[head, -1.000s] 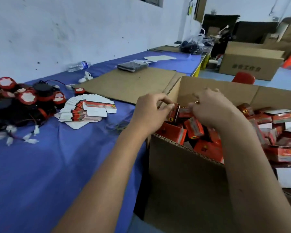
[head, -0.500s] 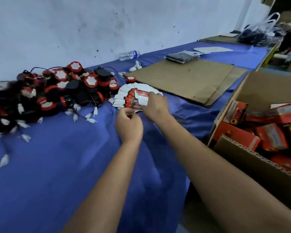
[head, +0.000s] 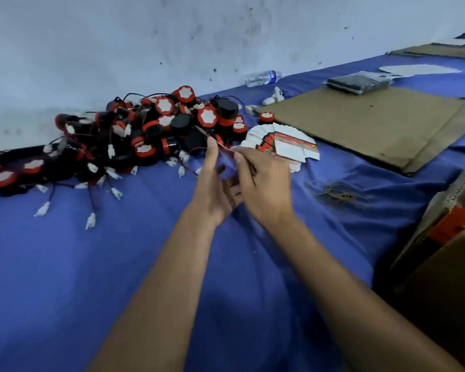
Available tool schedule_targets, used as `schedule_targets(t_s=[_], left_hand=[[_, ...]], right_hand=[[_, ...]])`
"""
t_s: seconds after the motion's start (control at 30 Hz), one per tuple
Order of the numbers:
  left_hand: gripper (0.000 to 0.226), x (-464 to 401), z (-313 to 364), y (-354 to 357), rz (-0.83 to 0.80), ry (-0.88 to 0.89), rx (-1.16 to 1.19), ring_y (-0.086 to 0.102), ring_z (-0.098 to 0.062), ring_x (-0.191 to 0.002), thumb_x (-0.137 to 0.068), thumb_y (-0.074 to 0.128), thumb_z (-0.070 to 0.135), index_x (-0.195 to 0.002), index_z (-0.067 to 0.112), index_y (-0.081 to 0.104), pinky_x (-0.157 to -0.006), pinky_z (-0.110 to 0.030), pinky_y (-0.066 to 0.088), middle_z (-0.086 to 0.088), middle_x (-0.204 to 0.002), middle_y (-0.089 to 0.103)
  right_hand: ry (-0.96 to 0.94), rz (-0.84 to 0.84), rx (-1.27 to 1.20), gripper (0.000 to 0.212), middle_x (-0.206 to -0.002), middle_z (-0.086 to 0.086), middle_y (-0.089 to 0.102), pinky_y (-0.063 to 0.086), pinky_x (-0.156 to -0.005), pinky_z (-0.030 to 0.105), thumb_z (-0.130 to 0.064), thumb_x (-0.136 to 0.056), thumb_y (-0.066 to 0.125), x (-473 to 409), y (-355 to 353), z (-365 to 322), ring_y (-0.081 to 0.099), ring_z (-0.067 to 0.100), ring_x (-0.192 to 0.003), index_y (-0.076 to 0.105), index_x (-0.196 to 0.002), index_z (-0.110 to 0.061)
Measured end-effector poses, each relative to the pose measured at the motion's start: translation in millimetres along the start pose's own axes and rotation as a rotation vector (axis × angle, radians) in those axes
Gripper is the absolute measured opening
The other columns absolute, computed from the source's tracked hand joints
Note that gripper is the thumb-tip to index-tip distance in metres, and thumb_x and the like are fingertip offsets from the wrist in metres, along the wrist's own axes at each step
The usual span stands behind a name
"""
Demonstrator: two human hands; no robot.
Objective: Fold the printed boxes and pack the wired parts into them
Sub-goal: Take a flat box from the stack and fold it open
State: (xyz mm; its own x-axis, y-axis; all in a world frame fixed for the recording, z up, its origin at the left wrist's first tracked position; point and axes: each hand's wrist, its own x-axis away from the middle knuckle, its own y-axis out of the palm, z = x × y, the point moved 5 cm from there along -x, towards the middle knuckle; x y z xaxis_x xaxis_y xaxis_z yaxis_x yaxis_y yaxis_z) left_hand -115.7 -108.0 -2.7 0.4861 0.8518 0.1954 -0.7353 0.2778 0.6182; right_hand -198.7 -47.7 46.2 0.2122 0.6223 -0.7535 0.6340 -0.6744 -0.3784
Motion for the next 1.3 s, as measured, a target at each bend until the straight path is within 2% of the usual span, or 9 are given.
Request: schedule_targets(t_s=[0.07, 0.2, 0.3, 0.4, 0.57, 0.67, 0.87, 1.07, 1.3], left_hand=[[0.073, 26.1, 23.2, -26.9, -0.071, 0.052, 0.074, 0.075, -0.024, -0.097, -0.096, 0.041, 0.075, -0.116, 0.009, 0.066, -0.080, -0.037, 0.060, -0.009, -0.099, 0.077], [0.061, 86.7, 67.4, -108.9, 0.142, 0.212, 0.139, 0.075, -0.026, -0.092, -0.093, 0.055, 0.063, -0.115, 0.006, 0.054, -0.074, -0.036, 0.062, -0.010, -0.100, 0.076], [0.054, 129.2, 85.5, -169.1, 0.316, 0.371, 0.091, 0.068, -0.029, -0.108, -0.090, 0.068, 0.047, -0.123, 0.005, 0.063, -0.102, -0.041, 0.054, -0.014, -0.117, 0.071], [0.064, 164.7, 96.9, -212.3, 0.452, 0.534, -0.004, 0.067, -0.029, -0.112, -0.083, 0.074, 0.036, -0.137, 0.003, 0.060, -0.101, -0.043, 0.053, -0.015, -0.128, 0.068], [0.082, 192.2, 117.3, -225.3, 0.799, 0.895, -0.566, 0.071, -0.011, -0.109, -0.060, 0.097, 0.039, -0.129, 0.020, 0.058, -0.091, -0.034, 0.059, 0.005, -0.121, 0.072], [0.091, 185.0, 110.4, -204.9, 0.737, 1.024, -0.915, 0.065, -0.005, -0.118, -0.065, 0.098, 0.038, -0.140, 0.027, 0.048, -0.091, -0.022, 0.056, 0.014, -0.129, 0.066], [0.103, 180.8, 101.9, -179.1, 0.645, 1.129, -1.301, 0.050, -0.010, -0.138, -0.072, 0.092, 0.041, -0.155, 0.036, 0.030, -0.104, -0.030, 0.051, 0.028, -0.150, 0.041], [0.085, 178.4, 96.1, -163.6, 0.505, 1.159, -1.264, 0.051, -0.027, -0.136, -0.090, 0.076, 0.036, -0.158, 0.014, 0.031, -0.107, -0.048, 0.049, -0.002, -0.147, 0.050], [0.050, 176.5, 91.3, -160.4, 0.561, 1.037, -1.107, 0.056, -0.021, -0.119, -0.106, 0.033, 0.041, -0.136, 0.011, 0.059, -0.104, -0.040, 0.046, 0.004, -0.122, 0.062]], right_hand=[[-0.065, -0.100, -0.153, 0.020, -0.095, 0.002, 0.077, 0.054, -0.073, 0.037, -0.011, -0.101, 0.057, 6.6, 17.0, -38.0, 0.071, 0.016, -0.083, 0.076, -0.105, -0.007], [-0.110, -0.334, -0.421, 0.038, -0.088, 0.012, 0.075, 0.051, -0.069, 0.044, -0.026, -0.105, 0.050, 22.1, 71.3, -97.5, 0.069, 0.024, -0.077, 0.075, -0.100, 0.001], [0.066, -0.405, -0.596, 0.042, -0.100, 0.008, 0.076, 0.055, -0.078, 0.050, -0.033, -0.105, 0.045, 33.6, 111.0, -116.1, 0.071, 0.021, -0.094, 0.074, -0.111, -0.003], [0.280, -0.552, -0.741, 0.042, -0.123, 0.003, 0.070, 0.055, -0.094, 0.053, -0.037, -0.106, 0.047, 51.4, 150.3, -119.4, 0.065, 0.015, -0.118, 0.063, -0.132, -0.009], [0.329, -0.699, -0.784, 0.073, -0.138, -0.003, 0.061, 0.044, -0.112, 0.048, -0.054, -0.092, 0.059, 68.9, 177.0, -115.4, 0.053, 0.008, -0.133, 0.037, -0.153, -0.022], [0.303, -0.685, -0.892, 0.076, -0.142, 0.001, 0.059, 0.048, -0.109, 0.046, -0.050, -0.086, 0.060, 66.4, 175.0, -115.6, 0.054, 0.015, -0.134, 0.033, -0.152, -0.024], [0.476, -0.594, -1.112, 0.047, -0.121, -0.001, 0.072, 0.058, -0.082, 0.030, -0.031, -0.095, 0.062, 63.3, 171.4, -118.9, 0.069, 0.017, -0.113, 0.053, -0.138, -0.014], [0.534, -0.480, -1.030, 0.037, -0.117, 0.011, 0.072, 0.059, -0.089, 0.049, -0.012, -0.092, 0.067, 59.9, 168.4, -107.1, 0.070, 0.027, -0.109, 0.060, -0.128, -0.012], [0.256, -0.628, -0.807, 0.043, -0.126, -0.002, 0.066, 0.052, -0.100, 0.053, -0.010, -0.097, 0.053, 65.5, 171.2, -119.3, 0.061, 0.018, -0.123, 0.051, -0.137, -0.025]])
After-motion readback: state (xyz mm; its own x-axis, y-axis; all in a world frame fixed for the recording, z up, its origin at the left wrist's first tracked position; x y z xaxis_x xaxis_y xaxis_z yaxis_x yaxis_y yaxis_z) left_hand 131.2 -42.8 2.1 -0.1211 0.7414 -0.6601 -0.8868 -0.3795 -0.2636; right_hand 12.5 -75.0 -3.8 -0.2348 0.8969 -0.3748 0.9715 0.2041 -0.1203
